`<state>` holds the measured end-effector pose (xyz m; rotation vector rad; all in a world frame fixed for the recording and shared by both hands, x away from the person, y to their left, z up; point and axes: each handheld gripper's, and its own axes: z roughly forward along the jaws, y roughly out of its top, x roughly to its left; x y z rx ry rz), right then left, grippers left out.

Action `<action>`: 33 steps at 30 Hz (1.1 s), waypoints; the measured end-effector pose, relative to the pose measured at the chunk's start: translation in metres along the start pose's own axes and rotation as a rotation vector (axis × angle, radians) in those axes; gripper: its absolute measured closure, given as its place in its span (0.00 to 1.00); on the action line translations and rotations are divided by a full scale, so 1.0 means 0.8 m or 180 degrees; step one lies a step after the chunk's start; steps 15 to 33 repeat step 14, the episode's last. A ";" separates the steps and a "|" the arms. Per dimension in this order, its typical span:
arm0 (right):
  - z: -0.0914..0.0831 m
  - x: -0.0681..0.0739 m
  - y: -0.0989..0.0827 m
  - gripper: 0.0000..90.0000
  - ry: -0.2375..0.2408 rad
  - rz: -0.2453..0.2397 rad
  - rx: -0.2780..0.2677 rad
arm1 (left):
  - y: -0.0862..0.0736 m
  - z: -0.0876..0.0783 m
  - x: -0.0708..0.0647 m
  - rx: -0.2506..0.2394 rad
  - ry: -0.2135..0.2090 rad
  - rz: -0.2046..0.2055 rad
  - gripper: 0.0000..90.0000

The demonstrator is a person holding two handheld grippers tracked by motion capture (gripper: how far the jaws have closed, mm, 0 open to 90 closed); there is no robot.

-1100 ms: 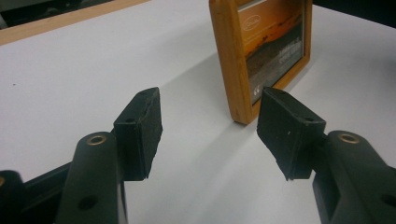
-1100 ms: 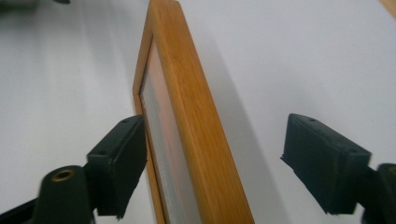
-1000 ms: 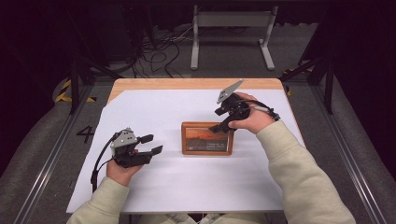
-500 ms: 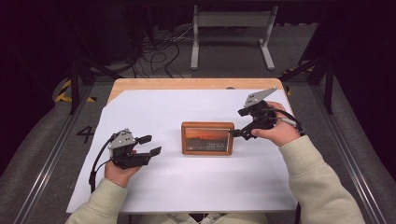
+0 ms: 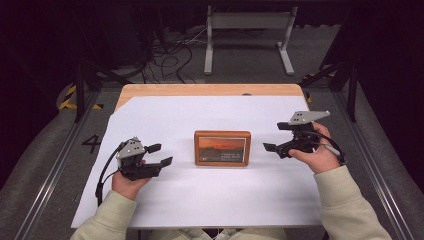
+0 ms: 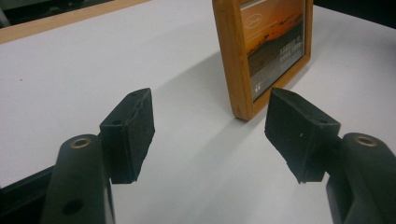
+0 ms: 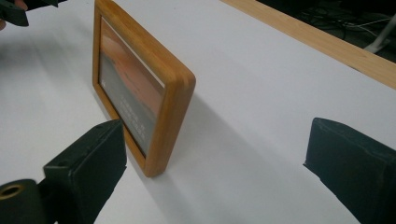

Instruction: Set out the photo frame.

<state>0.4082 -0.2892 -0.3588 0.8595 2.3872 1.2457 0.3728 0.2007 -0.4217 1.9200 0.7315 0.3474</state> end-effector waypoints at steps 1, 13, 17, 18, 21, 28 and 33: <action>0.000 0.000 0.000 0.06 0.0000 0.0000 0.0000 | 0.000 0.000 0.000 0.0000 0.0000 0.0000 0.37; 0.003 -0.001 -0.067 0.05 -0.0151 0.0359 -0.0195 | -0.001 -0.001 0.002 -0.0070 0.0038 0.0045 0.36; 0.004 -0.001 -0.067 0.05 -0.0147 0.0352 -0.0199 | -0.001 -0.001 0.002 -0.0060 0.0030 0.0028 0.36; 0.004 -0.001 -0.067 0.05 -0.0147 0.0352 -0.0199 | -0.001 -0.001 0.002 -0.0060 0.0030 0.0028 0.36; 0.004 -0.001 -0.067 0.05 -0.0147 0.0352 -0.0199 | -0.001 -0.001 0.002 -0.0060 0.0030 0.0028 0.36; 0.004 -0.001 -0.067 0.05 -0.0147 0.0352 -0.0199 | -0.001 -0.001 0.002 -0.0060 0.0030 0.0028 0.36; 0.004 -0.001 -0.067 0.05 -0.0147 0.0352 -0.0199 | -0.001 -0.001 0.002 -0.0060 0.0030 0.0028 0.36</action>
